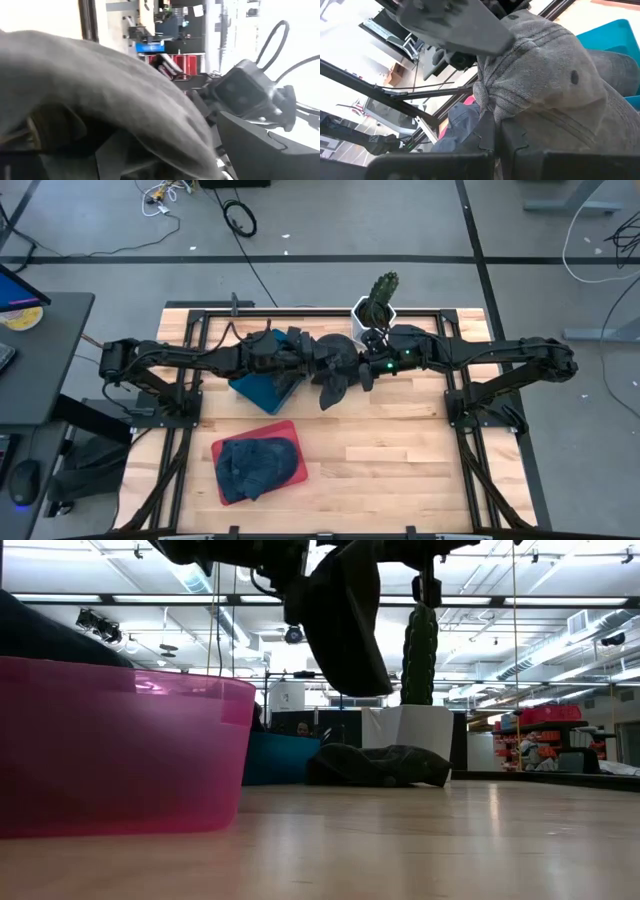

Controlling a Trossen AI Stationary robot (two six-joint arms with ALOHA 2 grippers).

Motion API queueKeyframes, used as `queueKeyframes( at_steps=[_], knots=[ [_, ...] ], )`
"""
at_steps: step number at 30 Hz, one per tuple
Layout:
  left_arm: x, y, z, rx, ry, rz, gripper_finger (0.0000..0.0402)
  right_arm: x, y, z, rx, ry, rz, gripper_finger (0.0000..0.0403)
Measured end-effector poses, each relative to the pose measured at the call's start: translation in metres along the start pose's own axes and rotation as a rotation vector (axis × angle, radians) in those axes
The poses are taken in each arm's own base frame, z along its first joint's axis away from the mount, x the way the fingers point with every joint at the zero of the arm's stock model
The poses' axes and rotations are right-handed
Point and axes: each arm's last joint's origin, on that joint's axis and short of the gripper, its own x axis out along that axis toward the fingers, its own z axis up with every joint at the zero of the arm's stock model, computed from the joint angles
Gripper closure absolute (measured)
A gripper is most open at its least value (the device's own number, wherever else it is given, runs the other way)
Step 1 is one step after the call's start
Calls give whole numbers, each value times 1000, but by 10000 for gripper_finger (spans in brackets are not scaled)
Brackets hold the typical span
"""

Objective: Pick & Place hat
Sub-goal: Put the right black cap into the blue bin

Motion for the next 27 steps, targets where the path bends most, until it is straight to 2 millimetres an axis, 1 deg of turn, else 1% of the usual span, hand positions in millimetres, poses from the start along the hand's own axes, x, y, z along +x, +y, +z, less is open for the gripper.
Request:
queueKeyframes(
  at_steps=[3,5,7,10,15,17,18,23,27],
  knots=[
    [6,-2,0,6,1,-7,123,0,0,0,-3,1,7,403],
    [7,-3,0,23,4,2,144,0,0,0,-4,5,4,403],
    [7,-4,0,34,3,-1,173,0,0,-1,-11,11,8,403],
    [7,-3,0,52,1,6,228,0,0,-1,-14,19,4,403],
    [7,-4,0,80,2,5,338,0,0,-2,-18,28,5,395],
    [7,-4,0,102,-1,-1,381,0,1,-2,-42,47,43,379],
    [7,-5,0,105,-2,-8,389,0,2,-2,-53,56,65,368],
    [5,-8,0,118,-9,-26,396,-2,5,-3,-61,109,134,288],
    [-5,-19,0,149,-27,-43,398,-9,8,-3,-64,148,181,219]
  ],
)
